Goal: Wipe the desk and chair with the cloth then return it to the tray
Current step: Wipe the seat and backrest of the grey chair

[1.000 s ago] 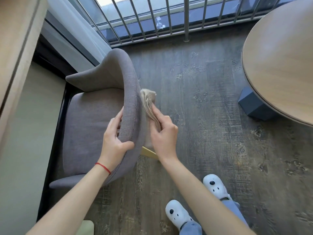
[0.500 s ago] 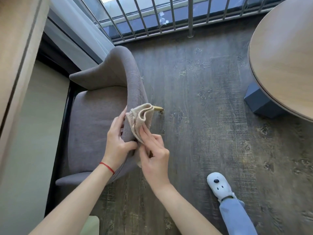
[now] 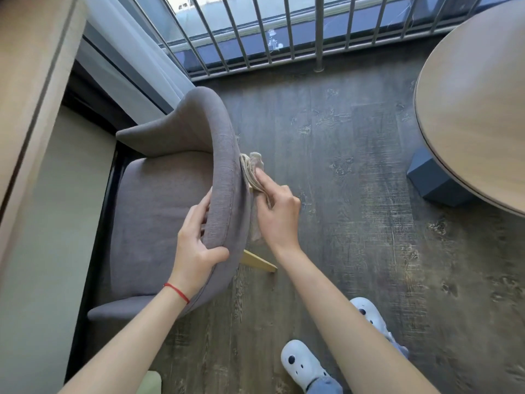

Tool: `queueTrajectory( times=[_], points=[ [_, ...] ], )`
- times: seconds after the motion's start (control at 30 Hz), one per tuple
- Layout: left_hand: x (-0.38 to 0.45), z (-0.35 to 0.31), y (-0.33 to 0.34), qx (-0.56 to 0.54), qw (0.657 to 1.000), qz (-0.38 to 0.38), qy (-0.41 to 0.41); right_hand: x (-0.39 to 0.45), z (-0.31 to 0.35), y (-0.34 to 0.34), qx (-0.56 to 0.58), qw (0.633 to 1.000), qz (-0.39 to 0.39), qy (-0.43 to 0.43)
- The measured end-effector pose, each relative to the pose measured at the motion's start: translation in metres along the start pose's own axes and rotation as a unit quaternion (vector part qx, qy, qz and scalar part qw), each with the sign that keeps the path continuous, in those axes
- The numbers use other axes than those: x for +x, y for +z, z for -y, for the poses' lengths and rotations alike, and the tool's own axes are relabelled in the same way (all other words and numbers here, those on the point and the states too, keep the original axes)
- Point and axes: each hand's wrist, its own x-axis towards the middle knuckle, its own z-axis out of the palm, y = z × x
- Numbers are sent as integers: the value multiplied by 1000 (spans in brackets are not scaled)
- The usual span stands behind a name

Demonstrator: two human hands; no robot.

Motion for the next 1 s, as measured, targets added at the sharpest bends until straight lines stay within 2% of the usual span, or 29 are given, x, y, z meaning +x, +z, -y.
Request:
queueTrajectory(
  times=[0.07, 0.13, 0.17, 0.23, 0.33, 0.43, 0.5, 0.53, 0.63, 0.7, 0.77, 0.83, 0.87, 0.93, 1.0],
  points=[
    [0, 0, -1, 2, 1000, 4, 5, 8, 19, 1, 32, 996, -32, -83],
    [1, -1, -2, 1, 1000, 7, 8, 17, 36, 13, 37, 987, -13, -155],
    [1, -1, -2, -1, 1000, 9, 5, 23, 40, 16, 31, 986, -2, -162],
    [0, -4, -1, 2, 1000, 7, 3, 42, 38, 13, 15, 990, 29, -138],
    [-1, -5, 0, 7, 1000, 0, 1, 71, 26, 0, -33, 996, 76, -34],
    [-1, -5, -1, 12, 1000, -2, 0, 67, 34, -1, 14, 997, 12, -78],
    [0, -3, -1, 15, 1000, 1, 0, 63, 38, 14, 15, 994, 17, -103],
    [0, -3, 0, 14, 1000, 4, 0, 69, 36, 18, -9, 995, 41, -90],
    [-1, -2, -1, 20, 1000, 4, 4, 94, 32, 8, -143, 975, 162, 48],
    [0, -2, -2, 22, 1000, 7, 8, 88, 31, -5, -112, 985, 130, 23],
    [0, -2, -3, 24, 1000, 6, 9, 62, 39, -13, -32, 997, 46, -58],
    [0, -2, -2, 27, 1000, 7, 14, 27, 41, -4, 0, 993, 24, -120],
    [1, -3, -1, 26, 1000, 8, 16, 12, 38, 2, 1, 992, 24, -120],
    [1, -3, -1, 24, 1000, 8, 16, -4, 21, 8, -6, 997, 41, -68],
    [0, -3, 0, 20, 1000, 4, 17, -11, 0, 3, -39, 993, 111, 16]
  ],
)
